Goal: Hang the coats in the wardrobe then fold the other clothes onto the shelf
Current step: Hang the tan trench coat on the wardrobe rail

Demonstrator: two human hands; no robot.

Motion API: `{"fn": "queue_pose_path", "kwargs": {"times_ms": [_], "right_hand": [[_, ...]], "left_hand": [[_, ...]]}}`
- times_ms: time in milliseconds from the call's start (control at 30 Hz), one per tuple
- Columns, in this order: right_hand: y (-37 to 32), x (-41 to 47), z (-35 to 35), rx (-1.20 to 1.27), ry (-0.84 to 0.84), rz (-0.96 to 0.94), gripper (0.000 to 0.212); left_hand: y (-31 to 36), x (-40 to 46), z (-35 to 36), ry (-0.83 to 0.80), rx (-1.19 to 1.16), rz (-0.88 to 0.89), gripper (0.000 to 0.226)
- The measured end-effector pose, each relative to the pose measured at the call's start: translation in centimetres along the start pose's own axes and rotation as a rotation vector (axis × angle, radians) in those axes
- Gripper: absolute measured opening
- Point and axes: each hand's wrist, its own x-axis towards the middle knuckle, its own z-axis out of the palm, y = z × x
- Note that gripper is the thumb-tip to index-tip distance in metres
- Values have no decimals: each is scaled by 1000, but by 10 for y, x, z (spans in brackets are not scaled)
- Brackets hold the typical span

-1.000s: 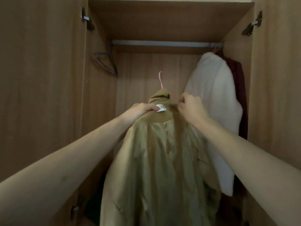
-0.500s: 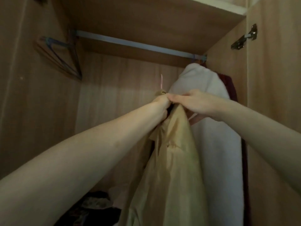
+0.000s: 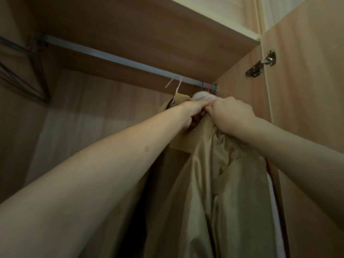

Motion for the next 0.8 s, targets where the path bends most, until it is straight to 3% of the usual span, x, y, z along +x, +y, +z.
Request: {"fn": "queue_pose_path", "kwargs": {"times_ms": [167,300,367,533,633,733,800], "right_hand": [[2,31,15,-60,171,53,26],[13,62,25,-55,179,132,25],[23,72,30,-54,216,139,28],[38,87,41,-45,287,196,31],[41,92,48,-55,301,189,34],[44,99,56,-99,285,173,33],[47,107,62,-134,266,185,31]], "left_hand": [[1,25,-16,79,169,114,61],[-10,47,-65,528,565,425,49],[-34,52,-85,645,679,472,49],[-102,86,-83,604,698,252,102],[-121,118,-77,482,451,125,118],[-122,143,-68,327,179,139,114],[-120,156,-63,337,170,136,86]]}}
